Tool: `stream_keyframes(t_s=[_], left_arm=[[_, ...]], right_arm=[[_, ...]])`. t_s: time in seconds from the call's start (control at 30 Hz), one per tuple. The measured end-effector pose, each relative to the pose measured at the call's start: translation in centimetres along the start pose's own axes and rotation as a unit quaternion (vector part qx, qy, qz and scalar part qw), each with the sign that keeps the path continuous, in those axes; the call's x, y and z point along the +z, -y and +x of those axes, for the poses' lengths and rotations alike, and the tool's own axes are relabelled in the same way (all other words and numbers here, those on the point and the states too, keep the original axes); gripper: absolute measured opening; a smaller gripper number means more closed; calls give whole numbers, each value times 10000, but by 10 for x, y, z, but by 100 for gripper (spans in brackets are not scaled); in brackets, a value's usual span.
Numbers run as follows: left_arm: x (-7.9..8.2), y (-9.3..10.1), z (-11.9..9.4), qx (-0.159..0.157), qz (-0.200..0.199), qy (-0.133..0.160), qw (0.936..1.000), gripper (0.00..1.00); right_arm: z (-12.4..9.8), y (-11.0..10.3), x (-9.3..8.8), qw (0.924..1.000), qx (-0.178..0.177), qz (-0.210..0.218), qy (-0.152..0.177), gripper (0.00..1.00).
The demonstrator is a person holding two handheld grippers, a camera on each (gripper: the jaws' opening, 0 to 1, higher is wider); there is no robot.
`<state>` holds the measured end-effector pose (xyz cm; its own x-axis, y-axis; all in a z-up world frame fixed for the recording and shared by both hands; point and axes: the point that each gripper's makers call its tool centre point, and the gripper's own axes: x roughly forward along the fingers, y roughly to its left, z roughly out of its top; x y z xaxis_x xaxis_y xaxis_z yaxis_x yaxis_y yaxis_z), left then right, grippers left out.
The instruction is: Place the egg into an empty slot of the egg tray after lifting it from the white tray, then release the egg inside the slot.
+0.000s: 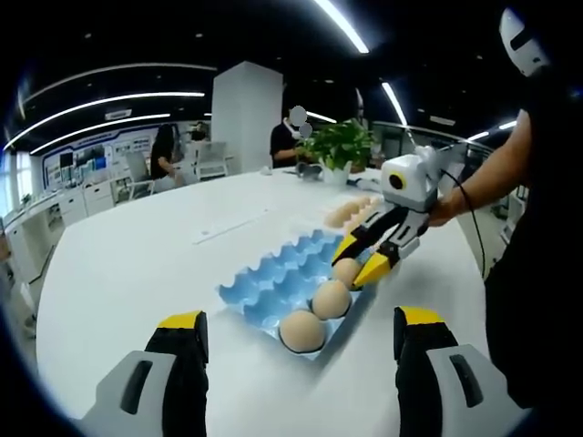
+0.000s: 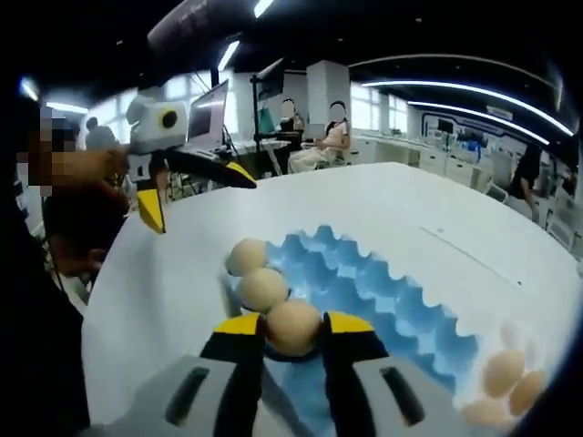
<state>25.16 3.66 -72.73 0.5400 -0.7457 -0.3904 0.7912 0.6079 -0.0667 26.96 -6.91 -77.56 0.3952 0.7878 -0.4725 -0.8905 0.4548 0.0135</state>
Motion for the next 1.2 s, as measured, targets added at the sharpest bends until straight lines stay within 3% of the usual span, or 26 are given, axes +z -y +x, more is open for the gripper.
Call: stream_keyframes(t_s=[0.53,0.67,1.2], left_arm=[[1,-1,0,30,-5,25,10000,84],[1,-1,0,28,1,-1,10000,84],[4,-1,2,-2,0,6,10000,83]], right_arm=[[-18,8,-7,9995,-115,267,118,27],[-28,16,-6,9983,-279,428,263,27],[-83,47,-35,9924,-956,753,187,26]])
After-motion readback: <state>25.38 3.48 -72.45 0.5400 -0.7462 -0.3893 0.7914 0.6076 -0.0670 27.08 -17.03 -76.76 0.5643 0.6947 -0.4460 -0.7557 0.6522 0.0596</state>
